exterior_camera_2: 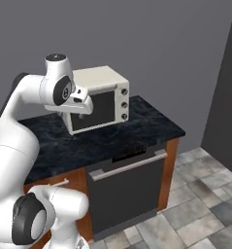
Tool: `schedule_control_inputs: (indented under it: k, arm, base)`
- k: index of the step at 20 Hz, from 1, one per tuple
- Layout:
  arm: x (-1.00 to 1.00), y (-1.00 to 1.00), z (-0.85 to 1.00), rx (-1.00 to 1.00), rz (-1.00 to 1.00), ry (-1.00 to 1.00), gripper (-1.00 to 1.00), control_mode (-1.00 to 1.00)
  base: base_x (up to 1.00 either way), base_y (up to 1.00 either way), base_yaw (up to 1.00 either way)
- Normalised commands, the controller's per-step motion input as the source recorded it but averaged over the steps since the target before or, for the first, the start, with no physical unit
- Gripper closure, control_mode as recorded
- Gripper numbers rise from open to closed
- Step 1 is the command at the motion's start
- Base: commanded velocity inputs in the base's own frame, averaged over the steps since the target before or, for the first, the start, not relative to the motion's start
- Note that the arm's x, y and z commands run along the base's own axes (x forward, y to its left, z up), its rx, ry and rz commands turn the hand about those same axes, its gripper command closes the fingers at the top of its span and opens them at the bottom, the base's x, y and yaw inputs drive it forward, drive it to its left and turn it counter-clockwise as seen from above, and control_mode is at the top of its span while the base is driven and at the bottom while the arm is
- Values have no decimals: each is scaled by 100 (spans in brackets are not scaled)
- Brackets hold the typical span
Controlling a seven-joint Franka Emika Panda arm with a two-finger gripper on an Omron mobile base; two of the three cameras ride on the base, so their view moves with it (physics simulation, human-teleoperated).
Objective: Open the dishwasher door and pull out the top rack.
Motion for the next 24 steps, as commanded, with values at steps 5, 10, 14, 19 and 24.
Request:
schedule_control_inputs:
  k: [5, 10, 14, 19, 24]
  arm:
    - [0, 0, 0, 0, 0, 0, -100, 100]
    - [0, 0, 0, 0, 0, 0, -100, 100]
    - [0, 0, 0, 0, 0, 0, -100, 100]
    - [0, 0, 0, 0, 0, 0, -100, 100]
    - [0, 0, 0, 0, 0, 0, -100, 100]
  base:
    - [0, -6, -26]
    - [0, -15, -28]
    - [0, -12, -31]
    - [0, 0, -31]
    - [-12, 0, -31]
